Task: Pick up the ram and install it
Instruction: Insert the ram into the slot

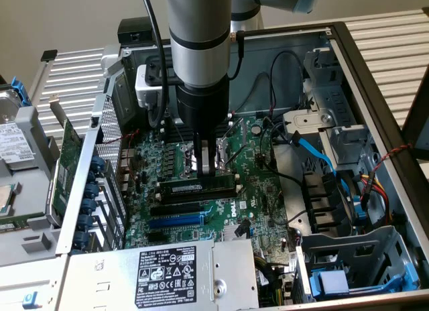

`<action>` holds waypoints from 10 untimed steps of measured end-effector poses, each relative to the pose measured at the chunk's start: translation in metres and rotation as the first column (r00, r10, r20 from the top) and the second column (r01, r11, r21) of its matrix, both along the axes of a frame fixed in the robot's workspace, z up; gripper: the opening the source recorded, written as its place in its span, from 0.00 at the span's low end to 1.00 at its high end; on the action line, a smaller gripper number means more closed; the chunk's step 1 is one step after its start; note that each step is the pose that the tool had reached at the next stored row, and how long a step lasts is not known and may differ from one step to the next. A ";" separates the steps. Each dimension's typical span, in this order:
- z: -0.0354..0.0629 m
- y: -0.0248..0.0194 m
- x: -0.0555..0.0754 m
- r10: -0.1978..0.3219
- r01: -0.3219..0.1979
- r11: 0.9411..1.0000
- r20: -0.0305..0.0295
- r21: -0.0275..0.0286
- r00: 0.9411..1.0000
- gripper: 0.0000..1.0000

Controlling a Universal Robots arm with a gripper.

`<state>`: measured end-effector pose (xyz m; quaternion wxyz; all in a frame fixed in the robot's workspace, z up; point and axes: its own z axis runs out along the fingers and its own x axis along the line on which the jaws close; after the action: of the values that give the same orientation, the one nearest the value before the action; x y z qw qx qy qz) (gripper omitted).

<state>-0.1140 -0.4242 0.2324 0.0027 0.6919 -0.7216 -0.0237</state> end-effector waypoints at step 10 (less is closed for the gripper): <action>0.0005 0.0000 0.000 0.000 0.000 1.000 0.000 0.000 1.000 0.12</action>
<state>-0.1140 -0.4242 0.2329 0.0026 0.6919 -0.7216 -0.0237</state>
